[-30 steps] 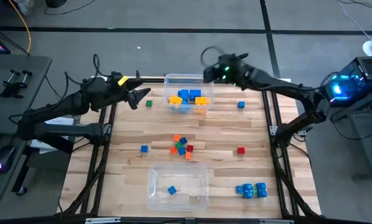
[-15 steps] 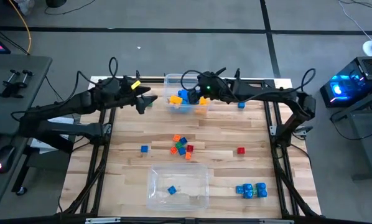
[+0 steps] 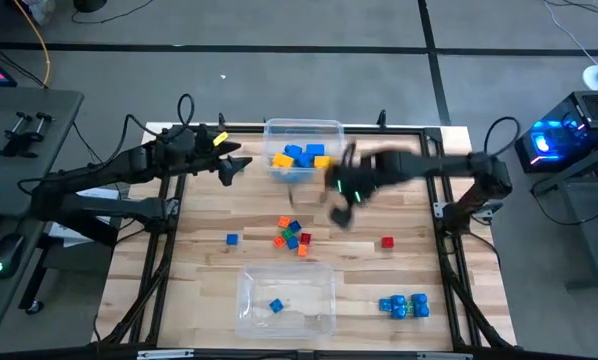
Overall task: Sort blocks by size
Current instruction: Put the large blue game piece into the top transparent bin
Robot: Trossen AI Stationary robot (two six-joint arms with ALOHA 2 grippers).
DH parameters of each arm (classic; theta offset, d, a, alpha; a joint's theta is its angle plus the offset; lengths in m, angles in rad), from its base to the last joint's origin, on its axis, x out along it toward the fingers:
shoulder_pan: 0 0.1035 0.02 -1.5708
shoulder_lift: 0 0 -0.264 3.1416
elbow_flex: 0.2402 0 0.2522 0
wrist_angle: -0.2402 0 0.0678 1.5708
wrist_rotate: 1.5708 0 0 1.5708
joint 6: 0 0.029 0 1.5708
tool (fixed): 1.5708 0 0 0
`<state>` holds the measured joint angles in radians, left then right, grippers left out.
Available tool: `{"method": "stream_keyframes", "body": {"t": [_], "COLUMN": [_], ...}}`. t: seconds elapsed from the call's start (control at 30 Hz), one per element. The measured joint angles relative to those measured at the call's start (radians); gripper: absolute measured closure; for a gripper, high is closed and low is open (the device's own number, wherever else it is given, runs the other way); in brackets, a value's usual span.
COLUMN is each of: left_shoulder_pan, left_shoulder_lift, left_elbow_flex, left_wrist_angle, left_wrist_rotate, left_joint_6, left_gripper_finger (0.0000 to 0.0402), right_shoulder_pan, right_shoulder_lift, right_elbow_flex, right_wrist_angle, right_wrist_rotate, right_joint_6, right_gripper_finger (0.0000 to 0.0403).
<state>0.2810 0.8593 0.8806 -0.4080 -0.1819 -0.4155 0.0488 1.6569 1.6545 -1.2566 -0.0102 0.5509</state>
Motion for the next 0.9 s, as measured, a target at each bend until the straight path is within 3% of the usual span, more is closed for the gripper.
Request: {"method": "stream_keyframes", "body": {"t": [0.1,0.2,0.33,0.47,0.57,0.7,0.9], "left_shoulder_pan": [0.000,-0.001,-0.001,0.000,0.000,0.000,0.000], "left_shoulder_lift": [0.000,0.000,0.000,0.000,0.000,0.000,0.000], "left_elbow_flex": [0.000,0.000,0.000,0.000,0.000,0.000,0.000], "left_wrist_angle": [0.004,0.013,0.012,0.013,0.014,0.023,0.060], "left_wrist_rotate": [0.035,0.054,0.055,0.078,0.080,0.079,0.111], "left_joint_6": [0.001,0.002,0.024,0.025,0.026,0.042,0.051], "left_gripper_finger": [0.0085,0.0085,0.0085,0.0085,0.0085,0.0085,0.0085], "right_shoulder_pan": [0.174,0.353,0.555,0.687,0.757,0.802,0.795], "right_shoulder_lift": [0.000,0.001,0.002,0.000,-0.002,-0.020,-0.100], "right_elbow_flex": [-0.109,-0.241,-0.350,-0.376,-0.409,-0.497,-0.647], "right_wrist_angle": [-0.087,-0.067,0.009,0.024,0.064,0.183,0.304], "right_wrist_rotate": [-0.112,-0.292,-0.464,-0.453,-0.452,-0.431,-0.330], "right_joint_6": [0.180,0.339,0.728,1.186,1.423,1.597,1.697], "right_gripper_finger": [0.0063,0.0063,0.0063,0.0069,0.0077,0.0085,0.0087]}}
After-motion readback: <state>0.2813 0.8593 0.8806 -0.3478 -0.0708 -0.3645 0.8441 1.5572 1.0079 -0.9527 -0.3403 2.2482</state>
